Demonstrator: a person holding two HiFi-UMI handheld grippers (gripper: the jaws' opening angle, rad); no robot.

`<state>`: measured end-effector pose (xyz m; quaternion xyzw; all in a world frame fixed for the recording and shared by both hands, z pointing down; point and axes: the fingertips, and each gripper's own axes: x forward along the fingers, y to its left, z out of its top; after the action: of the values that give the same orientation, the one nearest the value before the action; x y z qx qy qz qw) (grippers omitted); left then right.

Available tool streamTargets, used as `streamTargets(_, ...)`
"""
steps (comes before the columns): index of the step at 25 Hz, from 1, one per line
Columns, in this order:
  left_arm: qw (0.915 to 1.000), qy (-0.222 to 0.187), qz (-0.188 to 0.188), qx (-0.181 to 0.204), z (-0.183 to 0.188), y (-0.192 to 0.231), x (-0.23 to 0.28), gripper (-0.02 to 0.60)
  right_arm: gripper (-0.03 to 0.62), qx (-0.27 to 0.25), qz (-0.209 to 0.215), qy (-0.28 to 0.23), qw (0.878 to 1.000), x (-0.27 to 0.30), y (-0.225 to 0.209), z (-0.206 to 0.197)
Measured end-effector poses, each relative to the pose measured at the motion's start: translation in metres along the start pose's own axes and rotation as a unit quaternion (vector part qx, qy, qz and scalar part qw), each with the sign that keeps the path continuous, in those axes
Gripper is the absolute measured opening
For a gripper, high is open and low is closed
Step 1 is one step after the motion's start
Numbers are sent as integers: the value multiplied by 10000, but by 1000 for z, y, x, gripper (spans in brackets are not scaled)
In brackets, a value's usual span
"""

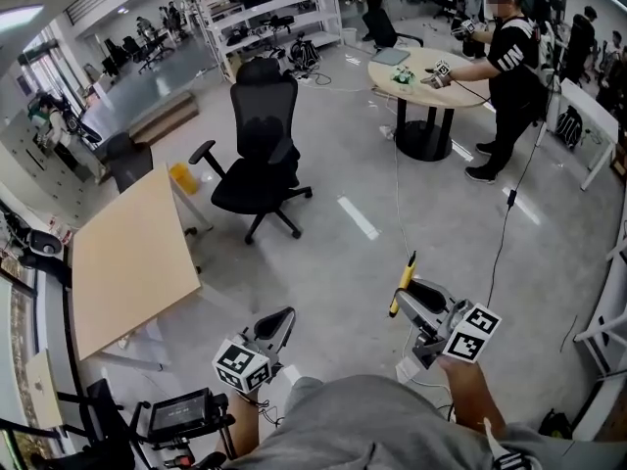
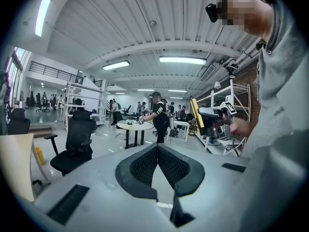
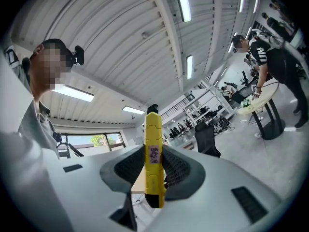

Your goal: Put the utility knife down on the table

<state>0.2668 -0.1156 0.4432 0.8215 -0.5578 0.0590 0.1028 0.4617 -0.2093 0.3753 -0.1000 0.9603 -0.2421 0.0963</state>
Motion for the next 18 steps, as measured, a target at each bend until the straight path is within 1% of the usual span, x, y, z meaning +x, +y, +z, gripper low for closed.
streamTargets(3, 9999, 15, 89, -73, -2, 25, -9, 6, 117, 17, 56, 66, 10000, 24, 4, -3)
streamTargets(5, 9999, -21, 107, -111, 0, 46, -10, 6, 117, -40, 22, 70, 10000, 42, 3, 0)
streamTargets(8, 9999, -114, 15, -72, 10, 78, -16, 6, 117, -111, -63, 7, 9999, 69, 13, 3)
streamTargets(12, 9996, -277, -53, -59, 28, 123, -41, 6, 117, -247, -179, 19, 9995, 115, 31, -1)
streamTargets(15, 9993, -358, -55, -31, 33, 159, -44, 6, 117, -329, -138, -5, 9994, 154, 28, 0)
streamTargets(18, 9993, -361, -85, -34, 31, 196, -41, 6, 117, -414, -161, -100, 9990, 186, 25, 2)
